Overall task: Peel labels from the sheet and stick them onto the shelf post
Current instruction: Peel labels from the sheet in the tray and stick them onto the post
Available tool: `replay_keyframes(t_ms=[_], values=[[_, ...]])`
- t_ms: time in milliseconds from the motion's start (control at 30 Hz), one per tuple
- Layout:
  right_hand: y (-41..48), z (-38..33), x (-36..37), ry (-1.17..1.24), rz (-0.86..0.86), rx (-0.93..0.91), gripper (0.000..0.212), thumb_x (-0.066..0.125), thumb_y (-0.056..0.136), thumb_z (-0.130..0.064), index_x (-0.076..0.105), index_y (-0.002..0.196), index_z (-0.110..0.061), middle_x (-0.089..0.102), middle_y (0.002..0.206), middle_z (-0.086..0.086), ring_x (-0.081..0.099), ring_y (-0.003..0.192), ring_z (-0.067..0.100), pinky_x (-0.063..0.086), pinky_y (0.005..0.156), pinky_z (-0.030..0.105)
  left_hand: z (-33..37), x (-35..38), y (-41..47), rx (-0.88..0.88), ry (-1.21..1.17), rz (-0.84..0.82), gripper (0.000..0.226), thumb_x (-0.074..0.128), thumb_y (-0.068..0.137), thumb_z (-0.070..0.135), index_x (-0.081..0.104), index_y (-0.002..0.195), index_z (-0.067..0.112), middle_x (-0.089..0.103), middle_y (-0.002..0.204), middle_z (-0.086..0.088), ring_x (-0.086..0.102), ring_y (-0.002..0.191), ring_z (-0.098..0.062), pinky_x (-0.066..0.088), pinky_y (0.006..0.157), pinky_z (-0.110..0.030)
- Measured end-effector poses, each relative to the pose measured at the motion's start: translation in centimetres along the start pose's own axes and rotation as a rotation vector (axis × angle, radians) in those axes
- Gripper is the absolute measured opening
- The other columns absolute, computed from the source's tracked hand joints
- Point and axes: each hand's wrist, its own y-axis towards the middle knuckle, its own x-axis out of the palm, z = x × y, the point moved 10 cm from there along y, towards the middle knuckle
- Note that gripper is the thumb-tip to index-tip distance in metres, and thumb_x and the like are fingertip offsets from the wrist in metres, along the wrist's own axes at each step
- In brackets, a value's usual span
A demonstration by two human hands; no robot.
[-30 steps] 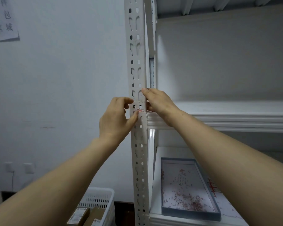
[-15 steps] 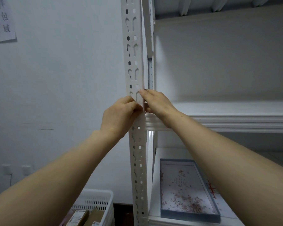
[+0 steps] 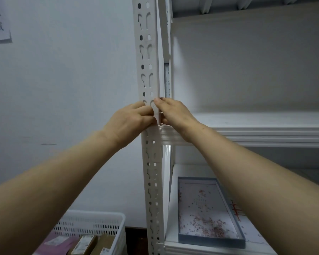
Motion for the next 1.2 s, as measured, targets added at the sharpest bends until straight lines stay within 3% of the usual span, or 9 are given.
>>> replay_keyframes(t_ms=[200,433,833,900,933,1000,1067,1133,1200], values=[[-0.2,-0.3,0.2,-0.011,0.013,0.005,0.048,0.046,0.080,-0.051,0.063,0.111,-0.018,0.067,0.108,0.000,0.062,0.104,0.021,0.050,0.094,0.044,-0.2,0.9,0.3,0.085,0.008,-0.048,0.026,0.049,0.086,0.012,0.075,0.085,0.013,0.066,0.080,-0.003,0.054,0.070,-0.024,0.052,0.049,-0.030],[-0.5,-0.6,0.1,-0.019,0.034,-0.003,0.032,0.049,0.089,-0.040,0.064,0.105,-0.016,0.061,0.091,-0.005,0.058,0.090,0.018,0.050,0.092,0.047,0.1,1.3,0.6,0.141,0.022,-0.043,0.024,0.048,0.091,0.009,0.071,0.084,0.004,0.065,0.080,-0.012,0.057,0.065,-0.029,0.053,0.055,-0.036],[-0.9,-0.8,0.3,0.017,0.019,0.058,0.037,0.042,0.082,-0.049,0.065,0.093,-0.021,0.067,0.109,0.006,0.061,0.106,0.027,0.047,0.098,0.047,0.5,1.2,-0.4,0.074,0.145,0.041,0.004,0.063,0.080,0.000,0.063,0.079,0.004,0.058,0.075,-0.012,0.050,0.063,-0.028,0.046,0.059,-0.036],[-1.2,-1.1,0.3,-0.007,0.023,0.053,0.040,0.046,0.081,-0.042,0.065,0.105,-0.016,0.064,0.120,0.008,0.058,0.113,0.027,0.044,0.102,0.046,-0.6,1.2,-1.1,-0.129,0.040,0.096,0.005,0.059,0.084,0.009,0.061,0.083,0.004,0.058,0.080,-0.012,0.052,0.069,-0.028,0.045,0.065,-0.034],[-1.6,-1.2,0.0,-0.023,0.046,0.051,0.043,0.049,0.084,-0.037,0.060,0.118,-0.014,0.059,0.129,0.006,0.054,0.120,0.023,0.041,0.106,0.041,-1.8,1.0,-2.0,-0.328,-0.078,0.149,0.012,0.060,0.084,0.015,0.061,0.088,0.004,0.057,0.086,-0.011,0.052,0.076,-0.026,0.044,0.071,-0.030],[-2.9,-1.1,-1.3,-0.031,0.135,0.029,0.043,0.055,0.090,-0.024,0.049,0.131,-0.012,0.050,0.137,0.001,0.050,0.121,0.015,0.039,0.104,0.029,-4.1,1.3,-4.9,-0.811,-0.370,0.248,0.038,0.070,0.079,0.022,0.053,0.108,0.005,0.047,0.103,-0.004,0.048,0.092,-0.018,0.043,0.082,-0.026],[-4.7,-2.3,-2.2,-0.105,0.210,-0.104,0.037,0.062,0.089,-0.020,0.052,0.124,-0.015,0.052,0.129,-0.001,0.051,0.110,0.009,0.044,0.096,0.026,-4.5,3.9,-7.0,-1.181,-0.716,0.161,0.074,0.077,0.074,0.024,0.036,0.133,0.009,0.043,0.118,-0.001,0.047,0.104,-0.014,0.043,0.087,-0.026],[-5.8,-3.1,-1.9,-0.246,0.233,-0.209,0.033,0.066,0.086,-0.022,0.054,0.117,-0.016,0.058,0.121,-0.002,0.055,0.107,0.009,0.047,0.096,0.030,-3.7,6.4,-7.1,-1.310,-1.030,0.016,0.097,0.080,0.072,0.026,0.020,0.147,0.013,0.050,0.125,-0.001,0.052,0.109,-0.013,0.044,0.085,-0.025],[-5.7,-2.8,-1.7,-0.330,0.265,-0.160,0.044,0.065,0.086,-0.028,0.051,0.125,-0.015,0.061,0.121,-0.001,0.056,0.113,0.015,0.045,0.101,0.038,-3.3,7.3,-6.1,-1.279,-1.204,-0.021,0.087,0.082,0.069,0.020,0.034,0.142,0.012,0.061,0.118,-0.002,0.062,0.102,-0.013,0.052,0.079,-0.021]])
